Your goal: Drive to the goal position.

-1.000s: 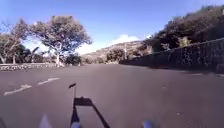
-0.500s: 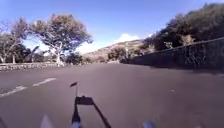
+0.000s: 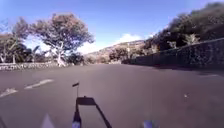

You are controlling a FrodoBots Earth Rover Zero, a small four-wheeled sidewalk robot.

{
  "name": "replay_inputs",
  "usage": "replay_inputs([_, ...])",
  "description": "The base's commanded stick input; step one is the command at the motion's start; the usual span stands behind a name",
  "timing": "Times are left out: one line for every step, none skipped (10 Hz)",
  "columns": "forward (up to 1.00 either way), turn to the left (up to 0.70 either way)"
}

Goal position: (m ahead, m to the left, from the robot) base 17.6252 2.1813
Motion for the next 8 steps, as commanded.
replay_inputs([0.70, 0.00])
replay_inputs([0.70, 0.00])
replay_inputs([0.70, 0.00])
replay_inputs([0.70, 0.00])
replay_inputs([0.70, 0.00])
replay_inputs([0.70, 0.00])
replay_inputs([0.70, 0.00])
replay_inputs([0.70, 0.00])
